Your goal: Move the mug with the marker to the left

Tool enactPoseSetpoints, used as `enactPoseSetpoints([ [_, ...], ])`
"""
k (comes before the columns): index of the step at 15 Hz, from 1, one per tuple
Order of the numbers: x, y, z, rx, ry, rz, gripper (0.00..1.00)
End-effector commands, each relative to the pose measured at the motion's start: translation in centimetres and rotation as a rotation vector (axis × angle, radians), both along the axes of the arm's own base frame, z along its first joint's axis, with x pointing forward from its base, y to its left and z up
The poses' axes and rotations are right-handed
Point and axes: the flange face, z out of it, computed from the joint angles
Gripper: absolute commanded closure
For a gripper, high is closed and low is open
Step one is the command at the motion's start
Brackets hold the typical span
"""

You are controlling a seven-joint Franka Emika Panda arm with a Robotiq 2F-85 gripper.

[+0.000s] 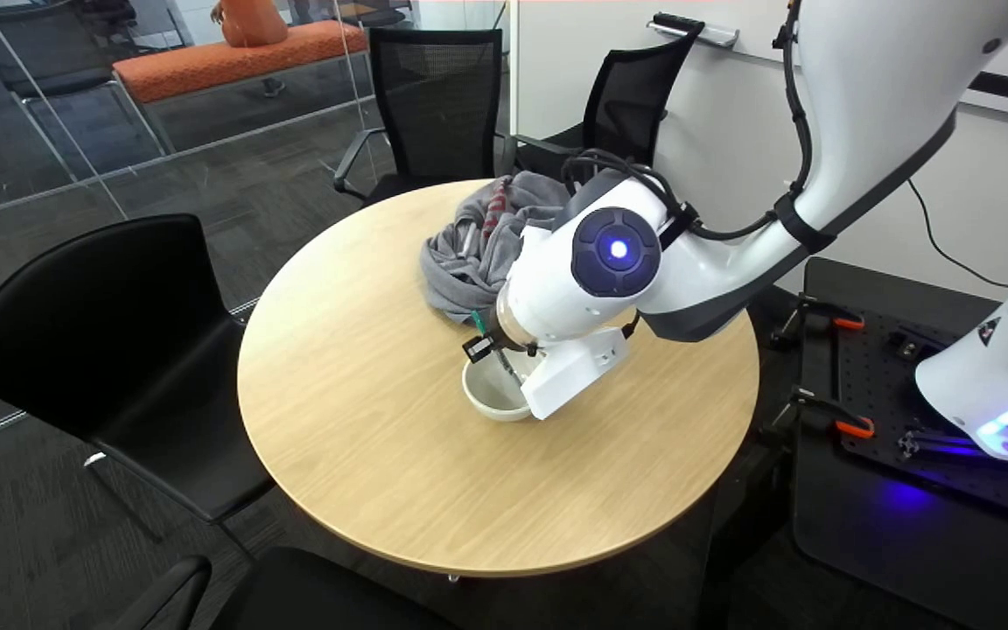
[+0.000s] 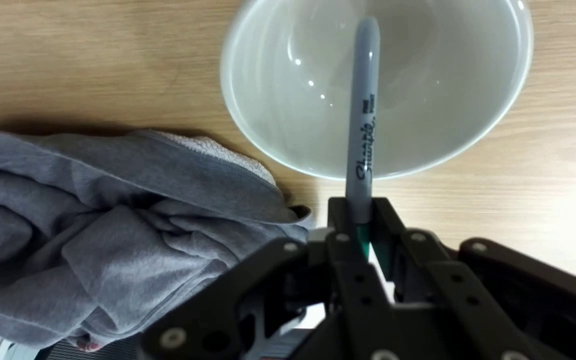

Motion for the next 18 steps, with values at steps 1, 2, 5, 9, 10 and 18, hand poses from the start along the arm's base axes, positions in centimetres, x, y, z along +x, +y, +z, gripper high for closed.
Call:
enactPoseSetpoints([
  [1, 0.2, 0.4, -0.3, -0.002, -0.02, 0.003, 0.53],
  [2, 0.0, 0.5, -0.4, -0.003, -0.023, 0.006, 0.46],
  [5, 0.0, 0.6, -0.2, -0.005, -0.032, 0.008, 0.22],
  [9, -0.1, 1.0, 0.7, -0.012, -0.053, 0.01, 0.0],
  [10, -0.2, 1.1, 1.2, -0.013, -0.067, 0.006, 0.0],
  [18, -1.8, 1.1, 5.0, 0.006, -0.15, -0.021, 0.0],
])
